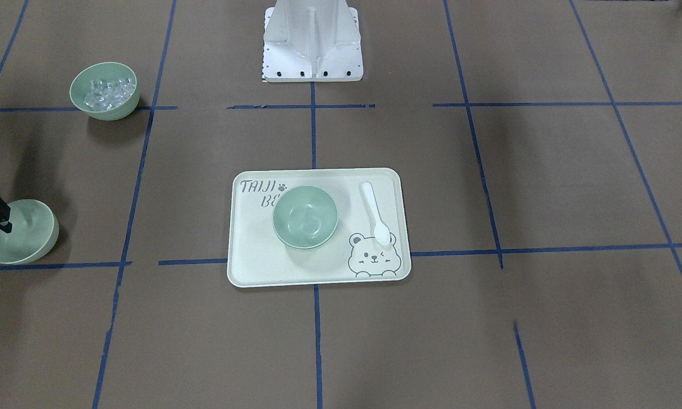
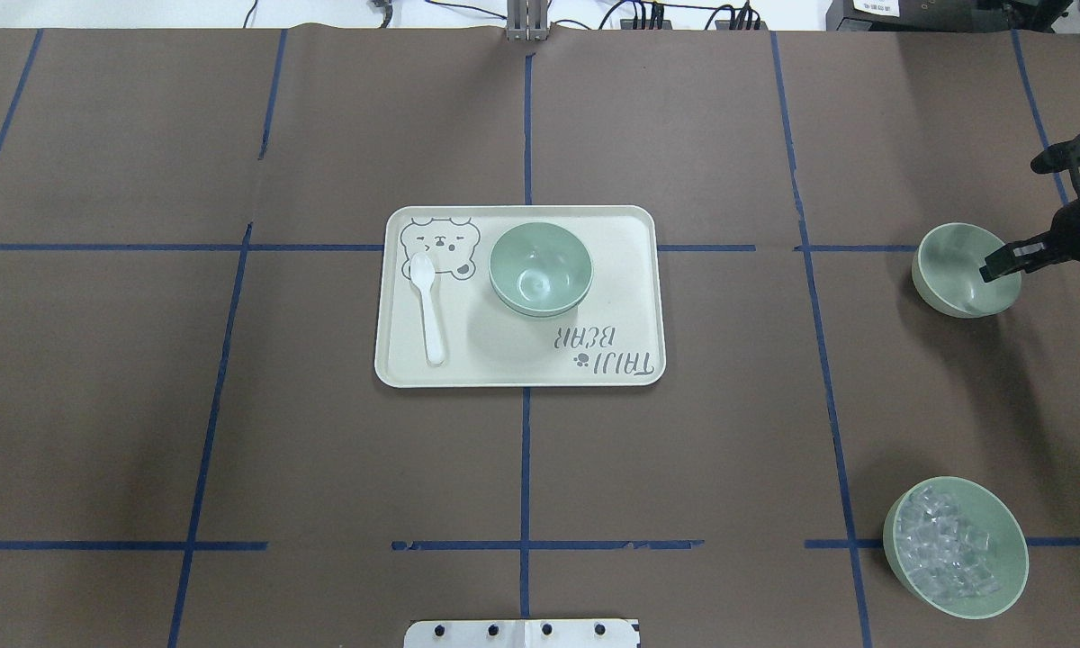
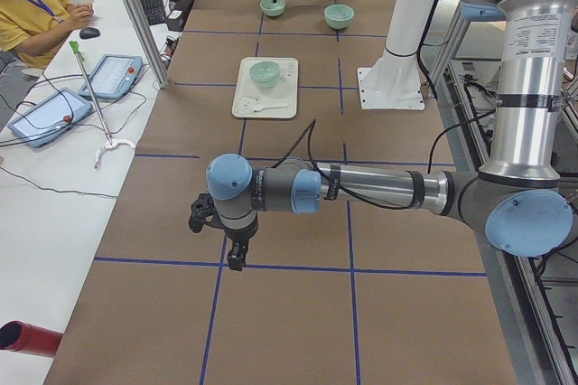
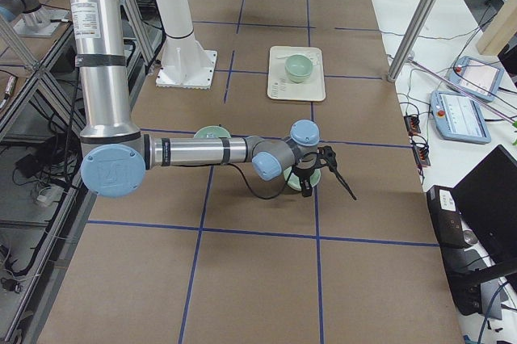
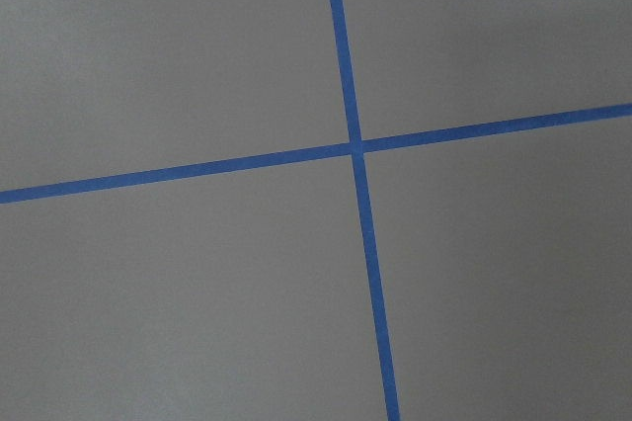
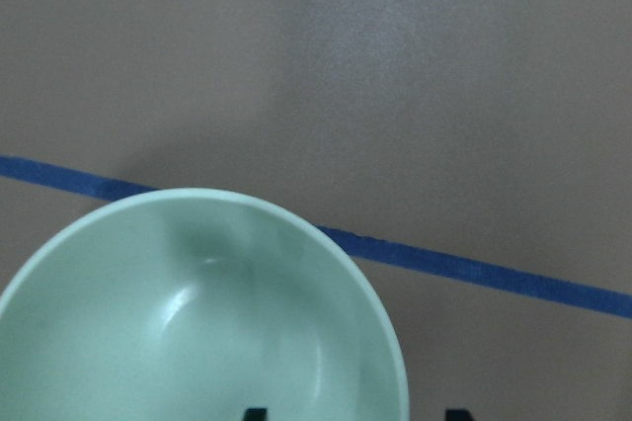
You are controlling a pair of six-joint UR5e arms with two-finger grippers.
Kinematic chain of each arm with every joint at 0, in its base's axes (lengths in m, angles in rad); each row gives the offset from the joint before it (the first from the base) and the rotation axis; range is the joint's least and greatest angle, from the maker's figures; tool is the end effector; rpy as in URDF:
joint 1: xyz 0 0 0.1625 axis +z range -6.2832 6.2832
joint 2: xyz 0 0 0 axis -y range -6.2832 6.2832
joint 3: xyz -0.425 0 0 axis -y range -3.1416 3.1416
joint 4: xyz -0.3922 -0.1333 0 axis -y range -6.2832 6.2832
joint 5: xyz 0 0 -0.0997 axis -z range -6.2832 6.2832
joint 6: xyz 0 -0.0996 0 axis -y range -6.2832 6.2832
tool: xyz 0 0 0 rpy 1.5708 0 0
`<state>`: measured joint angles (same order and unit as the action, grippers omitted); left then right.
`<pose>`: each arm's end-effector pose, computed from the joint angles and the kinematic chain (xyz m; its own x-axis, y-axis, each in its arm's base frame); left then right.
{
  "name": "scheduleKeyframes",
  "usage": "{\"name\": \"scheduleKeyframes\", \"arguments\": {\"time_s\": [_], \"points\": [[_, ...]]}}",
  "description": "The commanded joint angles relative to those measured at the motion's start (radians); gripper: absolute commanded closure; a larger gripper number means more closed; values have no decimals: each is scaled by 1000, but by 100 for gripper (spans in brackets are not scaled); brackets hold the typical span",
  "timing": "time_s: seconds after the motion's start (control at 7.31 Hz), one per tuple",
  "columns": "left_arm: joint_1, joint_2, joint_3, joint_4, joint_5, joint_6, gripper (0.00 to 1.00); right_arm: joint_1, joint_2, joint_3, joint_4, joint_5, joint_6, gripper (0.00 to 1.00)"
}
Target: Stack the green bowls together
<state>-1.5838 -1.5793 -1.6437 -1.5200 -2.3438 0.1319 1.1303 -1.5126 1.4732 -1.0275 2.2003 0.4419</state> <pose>-0.0702 -0.4955 0.6238 0.7115 0.1434 -0.6879 -0.0813 0.9892 0.1221 -0.1639 -0.5228 0.6246 0.7110 -0.2052 0.6725 0.0767 0.9734 0.2160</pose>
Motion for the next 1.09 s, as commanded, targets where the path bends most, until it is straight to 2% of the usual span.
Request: {"name": "scheduleKeyframes", "arguments": {"time_s": [0.0,0.14,0.27,0.41,0.82,0.96], "points": [[1,-1,-2,0,0,0,0,-1,3,7,3,6,1,100],[1,-1,-8,0,-2,-2,0,-1,6,24,1,12,11,100],[1,-1,-10,0,0,-2,0,-1,34,70,-11,22,94,100],[1,-1,8,0,0,-2,0,-18,96,82,-19,65,224,100],[-1,18,2,3,-8,-6,0,-124,277,108,-34,70,510,100],[-1,31,-5,0,-47,-6,0,-179,343,166,-125,59,590,100]]}}
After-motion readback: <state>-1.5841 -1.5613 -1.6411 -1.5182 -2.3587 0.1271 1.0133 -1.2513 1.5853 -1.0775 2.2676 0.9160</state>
